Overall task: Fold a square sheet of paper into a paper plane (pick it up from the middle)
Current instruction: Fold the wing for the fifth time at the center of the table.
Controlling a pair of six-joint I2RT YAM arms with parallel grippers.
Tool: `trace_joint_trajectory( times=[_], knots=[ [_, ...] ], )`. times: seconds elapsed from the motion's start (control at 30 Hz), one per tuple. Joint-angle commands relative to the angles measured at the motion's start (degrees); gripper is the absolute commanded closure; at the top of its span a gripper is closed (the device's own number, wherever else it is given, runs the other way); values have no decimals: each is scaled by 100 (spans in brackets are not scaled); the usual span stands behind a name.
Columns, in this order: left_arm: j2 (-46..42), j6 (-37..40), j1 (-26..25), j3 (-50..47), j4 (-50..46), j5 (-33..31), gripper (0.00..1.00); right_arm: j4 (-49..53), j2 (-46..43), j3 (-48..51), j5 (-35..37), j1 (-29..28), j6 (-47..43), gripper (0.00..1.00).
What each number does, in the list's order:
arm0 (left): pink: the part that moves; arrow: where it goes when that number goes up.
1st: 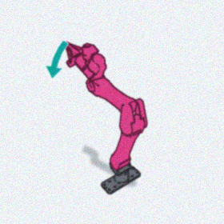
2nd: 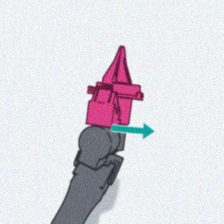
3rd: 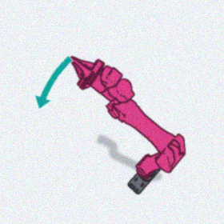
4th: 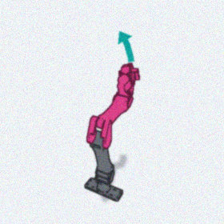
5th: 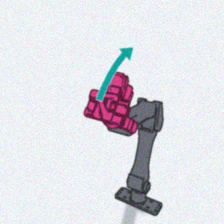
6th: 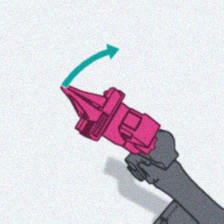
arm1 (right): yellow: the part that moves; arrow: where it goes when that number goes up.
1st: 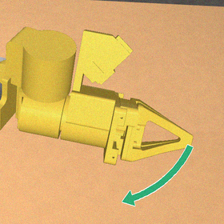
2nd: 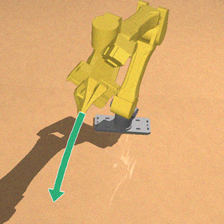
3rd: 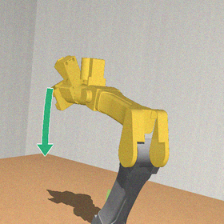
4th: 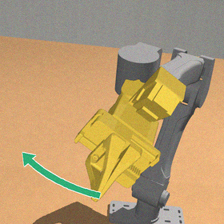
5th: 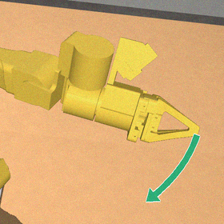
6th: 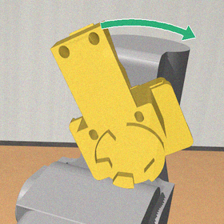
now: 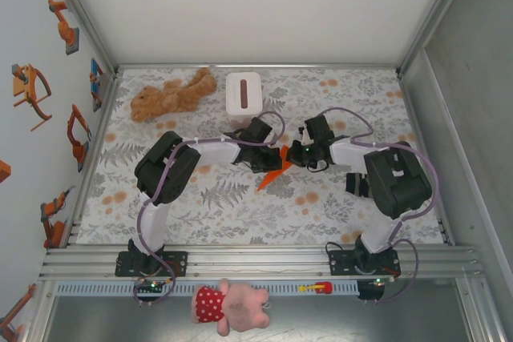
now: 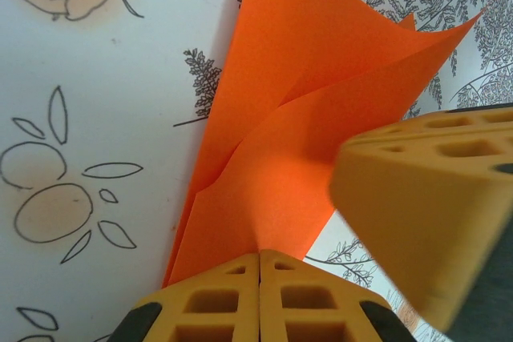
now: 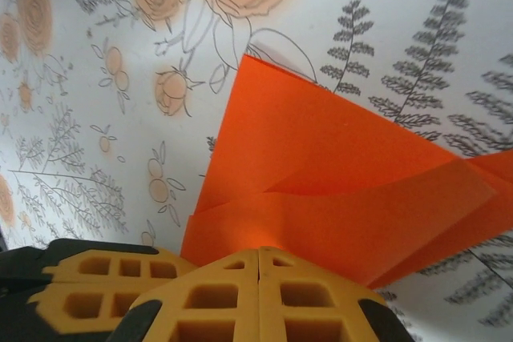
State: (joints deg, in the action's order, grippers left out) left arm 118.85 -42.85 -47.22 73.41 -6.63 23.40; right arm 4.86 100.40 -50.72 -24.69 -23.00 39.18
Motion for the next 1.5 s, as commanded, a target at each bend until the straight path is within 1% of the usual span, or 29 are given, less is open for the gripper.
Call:
trace_joint_trajectory(
  times=[0.0, 0.1, 0.23, 0.4, 0.53, 0.63, 0.77, 0.9, 1.07, 1.13, 1.27, 1.47],
  knots=[
    [194, -79, -33, -97, -476, -180, 94, -168, 87, 93, -142, 5, 27, 99],
    [166, -105, -33, -166, -514, -245, 94, -160, 70, 197, 14, 142, -40, 99],
    [128, -157, -28, -341, -498, -315, 95, -190, 54, 325, 204, 566, -171, 99],
    [111, -197, -25, -505, -466, -353, 96, -399, 163, 327, 199, 1167, -202, 99],
    [90, -206, -30, -543, -414, -345, 96, -402, 161, 172, 184, 1420, -239, 99],
    [86, -167, -24, -462, -419, -292, 96, -350, -20, 115, 111, 1422, -241, 99],
    [71, -96, -33, -270, -452, -215, 95, -387, -472, 303, -154, 1372, -155, 99],
    [89, -74, -40, -118, -480, -177, 94, -398, -708, 490, -458, 1098, -74, 99],
    [43, -83, -33, -90, -481, -164, 94, -539, -427, 452, -840, 664, 61, 99],
    [12, -83, -33, -89, -478, -162, 94, -533, -248, 378, -845, 556, 70, 100],
    [-120, -67, -38, -112, -301, -90, 93, -507, 70, 270, -863, 517, 47, 100],
    [-357, 24, -50, -162, 359, 143, 89, -244, 308, 170, -635, 519, -93, 100]
  ],
)
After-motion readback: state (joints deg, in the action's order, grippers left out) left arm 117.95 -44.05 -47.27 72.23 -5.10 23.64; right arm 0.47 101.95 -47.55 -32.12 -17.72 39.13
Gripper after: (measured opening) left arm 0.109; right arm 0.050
